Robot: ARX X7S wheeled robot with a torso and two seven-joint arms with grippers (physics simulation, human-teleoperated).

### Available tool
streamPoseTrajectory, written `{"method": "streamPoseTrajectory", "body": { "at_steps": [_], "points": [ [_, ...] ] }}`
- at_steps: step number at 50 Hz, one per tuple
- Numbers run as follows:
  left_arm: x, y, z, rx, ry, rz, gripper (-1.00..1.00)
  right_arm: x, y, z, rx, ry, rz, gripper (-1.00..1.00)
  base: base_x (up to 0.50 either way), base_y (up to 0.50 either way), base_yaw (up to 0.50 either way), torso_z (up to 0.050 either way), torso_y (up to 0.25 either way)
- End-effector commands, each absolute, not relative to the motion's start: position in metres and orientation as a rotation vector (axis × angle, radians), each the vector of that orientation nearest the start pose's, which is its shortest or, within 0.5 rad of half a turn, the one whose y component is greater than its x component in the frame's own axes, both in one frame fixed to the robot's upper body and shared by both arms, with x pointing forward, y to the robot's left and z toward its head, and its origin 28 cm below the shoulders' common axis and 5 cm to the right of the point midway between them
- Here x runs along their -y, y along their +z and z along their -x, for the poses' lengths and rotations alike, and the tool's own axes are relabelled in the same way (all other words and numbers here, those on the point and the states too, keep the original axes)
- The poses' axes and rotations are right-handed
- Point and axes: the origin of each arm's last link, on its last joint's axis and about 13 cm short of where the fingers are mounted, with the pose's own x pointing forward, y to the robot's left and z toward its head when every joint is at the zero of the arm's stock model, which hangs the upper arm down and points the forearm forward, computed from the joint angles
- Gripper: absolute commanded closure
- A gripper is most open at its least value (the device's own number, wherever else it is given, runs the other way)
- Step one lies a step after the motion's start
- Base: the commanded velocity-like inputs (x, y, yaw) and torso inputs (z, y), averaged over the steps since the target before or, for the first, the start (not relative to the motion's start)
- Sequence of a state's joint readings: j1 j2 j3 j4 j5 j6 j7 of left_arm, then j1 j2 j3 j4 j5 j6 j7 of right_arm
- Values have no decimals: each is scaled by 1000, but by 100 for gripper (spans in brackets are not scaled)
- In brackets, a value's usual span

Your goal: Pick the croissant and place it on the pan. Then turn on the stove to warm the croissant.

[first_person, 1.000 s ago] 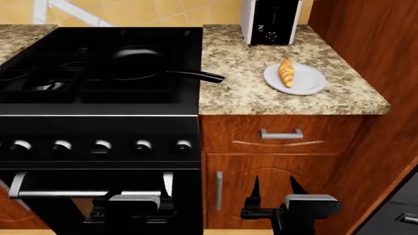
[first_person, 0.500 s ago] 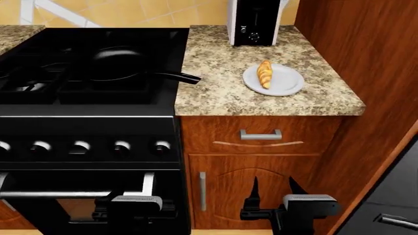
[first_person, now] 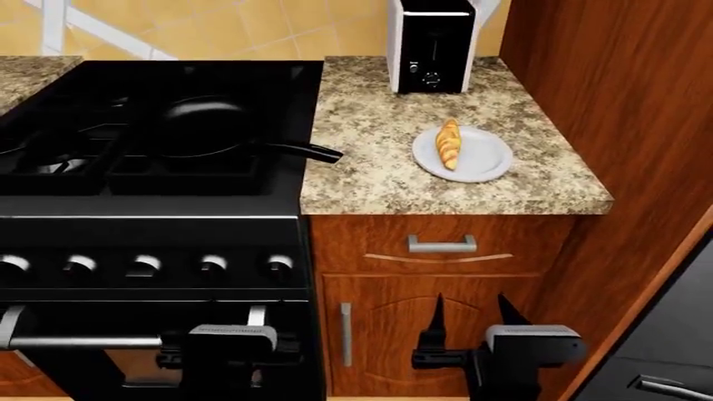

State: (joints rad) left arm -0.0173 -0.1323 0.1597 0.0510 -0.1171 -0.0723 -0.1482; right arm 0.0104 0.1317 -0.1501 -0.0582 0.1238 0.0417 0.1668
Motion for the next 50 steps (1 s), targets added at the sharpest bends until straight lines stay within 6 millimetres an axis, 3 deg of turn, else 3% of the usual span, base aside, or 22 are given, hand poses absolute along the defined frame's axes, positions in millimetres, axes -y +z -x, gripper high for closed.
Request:
{"method": "streamPoseTrajectory", "body": {
  "at_steps": [1,13,19,28,39,43,50],
  "points": [
    [-205,53,-219,33,-18,-24,-100,100,59,-211,41,-40,92,-100,0,0,0,50,2],
    [-211,93,-239,130,-127,-25,-100,106,125,-229,133,77,56,-100,0,0,0,50,0],
    [-214,113,-249,147,-140,-16,-100,106,161,-228,113,140,25,-100,0,0,0,23,0],
    [-223,145,-254,102,-192,-35,-100,109,191,-218,26,237,87,-100,0,0,0,0,0],
    [-227,166,-253,62,-295,-53,-100,110,224,-207,-33,250,25,-100,0,0,0,0,0],
    [-228,178,-245,61,-331,-24,-100,110,234,-196,-54,258,99,-100,0,0,0,0,0],
    [-232,193,-248,60,-327,1,-100,111,245,-180,-84,253,169,-100,0,0,0,0,0]
  ]
}}
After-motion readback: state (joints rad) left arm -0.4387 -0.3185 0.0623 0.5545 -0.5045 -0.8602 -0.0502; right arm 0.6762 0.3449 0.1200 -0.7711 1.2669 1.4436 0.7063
